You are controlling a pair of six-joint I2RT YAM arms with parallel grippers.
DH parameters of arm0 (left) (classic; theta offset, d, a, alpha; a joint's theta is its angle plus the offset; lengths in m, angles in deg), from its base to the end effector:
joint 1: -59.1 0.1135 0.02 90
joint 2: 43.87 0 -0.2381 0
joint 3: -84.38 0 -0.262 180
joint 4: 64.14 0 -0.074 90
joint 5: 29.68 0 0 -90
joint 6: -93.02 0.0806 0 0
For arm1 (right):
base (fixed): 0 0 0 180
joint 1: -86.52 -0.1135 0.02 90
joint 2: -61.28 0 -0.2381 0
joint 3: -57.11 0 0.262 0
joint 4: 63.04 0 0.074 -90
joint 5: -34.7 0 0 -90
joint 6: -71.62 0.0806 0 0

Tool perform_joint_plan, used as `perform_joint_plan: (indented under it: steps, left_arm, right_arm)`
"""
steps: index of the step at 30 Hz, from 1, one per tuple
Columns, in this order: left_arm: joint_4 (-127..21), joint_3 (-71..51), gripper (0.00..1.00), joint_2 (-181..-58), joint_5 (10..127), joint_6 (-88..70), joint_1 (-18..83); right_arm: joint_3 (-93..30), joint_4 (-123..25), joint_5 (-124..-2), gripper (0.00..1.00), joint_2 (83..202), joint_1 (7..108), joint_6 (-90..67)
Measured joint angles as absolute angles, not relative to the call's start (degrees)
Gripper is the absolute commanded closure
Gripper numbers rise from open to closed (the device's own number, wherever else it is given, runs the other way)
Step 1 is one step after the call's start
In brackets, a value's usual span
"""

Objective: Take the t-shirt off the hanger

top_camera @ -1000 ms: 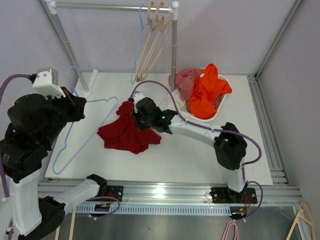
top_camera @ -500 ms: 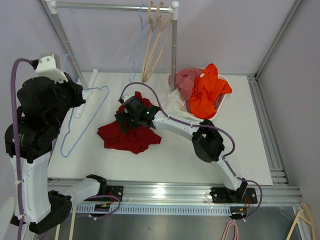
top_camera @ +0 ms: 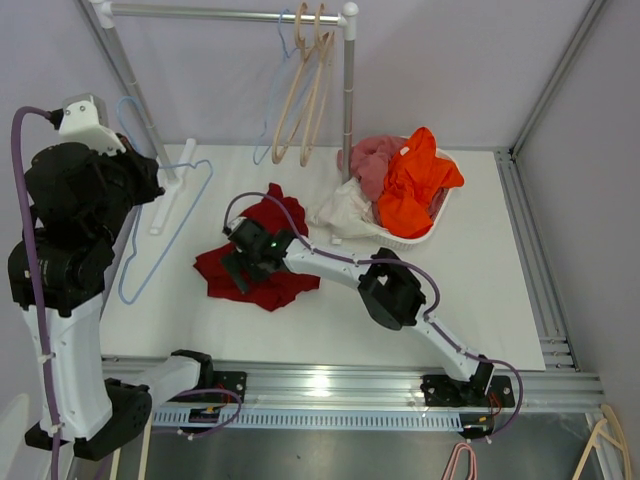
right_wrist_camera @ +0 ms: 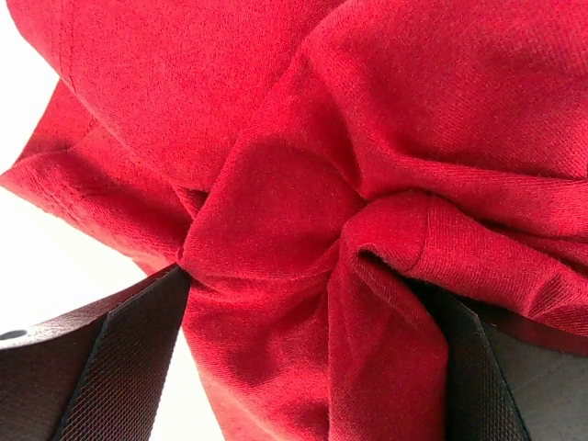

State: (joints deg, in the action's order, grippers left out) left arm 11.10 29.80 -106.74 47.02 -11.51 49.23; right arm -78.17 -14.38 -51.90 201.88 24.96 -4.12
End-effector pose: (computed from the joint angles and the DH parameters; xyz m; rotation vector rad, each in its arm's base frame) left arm 0.1814 -0.0127 0.5244 -0.2382 1.7714 -0.0980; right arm 0.2688 0.4864 0.1154 -1.0095 2.3671 0.4538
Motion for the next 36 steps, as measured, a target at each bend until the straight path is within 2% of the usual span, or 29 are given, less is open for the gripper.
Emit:
perform_joint_plan:
  steps: [2,3,4,7,15,20,23,27,30,36]
  left_arm:
    - [10.88,30.24,0.99,-107.44,47.76,-11.57,49.65]
    - [10.81,30.26,0.99,-107.73,48.24,-11.68,49.80]
    - [10.81,30.26,0.99,-108.10,48.68,-11.81,49.93]
    - [10.49,30.26,0.99,-109.52,49.64,-11.99,50.17]
    - [7.69,32.40,0.99,-115.42,52.41,-12.45,52.29]
    - [5.44,34.61,0.99,-117.36,52.70,-12.69,54.24]
    - [3.80,38.39,0.99,-119.38,52.89,-13.69,55.50]
    - [0.41,40.97,0.99,-122.35,53.33,-14.61,55.92]
    - [-2.54,40.88,0.99,-124.56,54.08,-14.72,55.96]
    - [-8.86,39.81,0.99,-128.01,56.11,-14.31,56.03]
  right_arm:
    - [-76.92,-15.17,-51.57,0.20,201.35,24.76,-4.73]
    - [-75.39,-15.93,-51.13,0.35,200.70,24.59,-5.10]
    - [-73.32,-16.74,-50.63,0.61,199.67,24.59,-5.52]
    - [-66.37,-17.70,-49.80,1.00,195.71,24.63,-5.48]
    - [-37.91,-17.68,-48.25,1.00,173.99,23.17,-2.50]
    - [-32.29,-13.14,-46.02,1.00,151.98,28.85,0.03]
    - [-36.20,-12.28,-44.38,1.00,140.76,37.33,1.19]
    - [-46.67,-11.13,-43.05,1.00,136.35,52.65,1.45]
    - [-55.57,-9.11,-43.16,1.00,139.67,60.24,0.84]
    - [-79.11,-1.97,-48.18,1.00,155.60,68.78,-1.00]
